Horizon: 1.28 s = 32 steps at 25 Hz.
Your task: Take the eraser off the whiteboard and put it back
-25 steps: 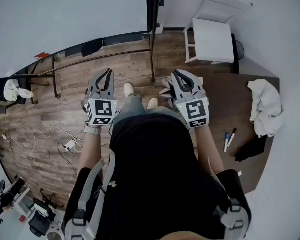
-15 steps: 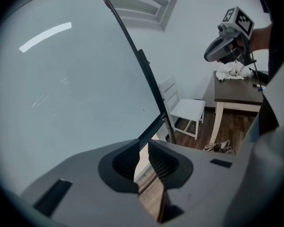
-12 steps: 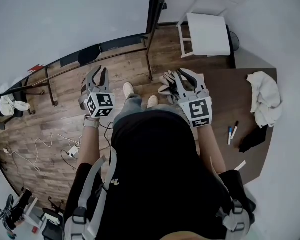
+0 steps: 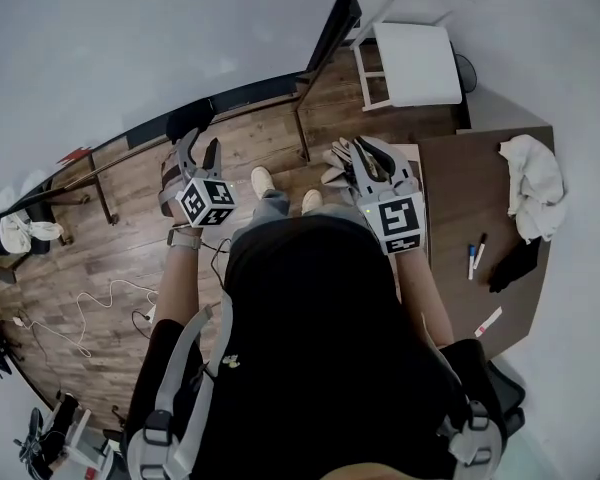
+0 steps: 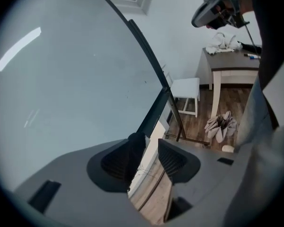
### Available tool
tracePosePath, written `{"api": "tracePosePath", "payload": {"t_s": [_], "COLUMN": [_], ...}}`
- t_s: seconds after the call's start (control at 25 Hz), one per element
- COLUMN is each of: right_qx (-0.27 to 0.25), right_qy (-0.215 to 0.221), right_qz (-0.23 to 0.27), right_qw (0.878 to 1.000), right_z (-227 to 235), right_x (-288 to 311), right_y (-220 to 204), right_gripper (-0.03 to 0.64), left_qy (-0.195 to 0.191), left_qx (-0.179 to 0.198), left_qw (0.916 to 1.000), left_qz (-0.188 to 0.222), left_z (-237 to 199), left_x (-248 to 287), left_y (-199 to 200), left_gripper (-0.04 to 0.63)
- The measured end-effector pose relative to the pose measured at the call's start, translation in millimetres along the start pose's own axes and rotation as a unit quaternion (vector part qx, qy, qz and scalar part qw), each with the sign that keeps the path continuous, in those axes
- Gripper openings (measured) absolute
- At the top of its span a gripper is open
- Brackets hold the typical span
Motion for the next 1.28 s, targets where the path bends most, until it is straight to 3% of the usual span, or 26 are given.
{"api": "tracePosePath", "payload": {"t_s": [0.16, 0.28, 0.96, 1.28], "right_qx": [0.002, 0.006, 0.023, 0.014], "right_qy": [-0.008, -0.015, -0.045, -0.036], "right_qz": [-0.006, -0.009, -0.026, -0.023], "right_qw": [1.0, 1.0, 0.998, 0.999], "right_z": [-9, -15, -25, -20], "right_x": [10, 16, 27, 27], "right_y": [8, 12, 19, 20], "right_gripper": [0.035, 0.035, 0.035, 0.035], "left_qy": [0.005, 0.003, 0.019, 0.032], "left_qx": [0.064, 0.09, 0.127, 0.119], "left_qw": [0.9978, 0.9958, 0.991, 0.9917], "left_qz": [-0.013, -0.019, -0.038, -0.039], "left_z": [-5, -8, -29, -29], "left_x": [17, 29, 73, 80], "left_y": [-15, -25, -39, -35], "left_gripper": [0.202, 0.226, 0.251, 0.25]}}
Point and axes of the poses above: the fingertips, and each gripper's own axes: x forward along the fingers, z to its right, y out of its top, the point moved 8 cm from there along -x, backward along the fingers, and after that the axes turned 9 degrees about -x, right-handed, at the moved point
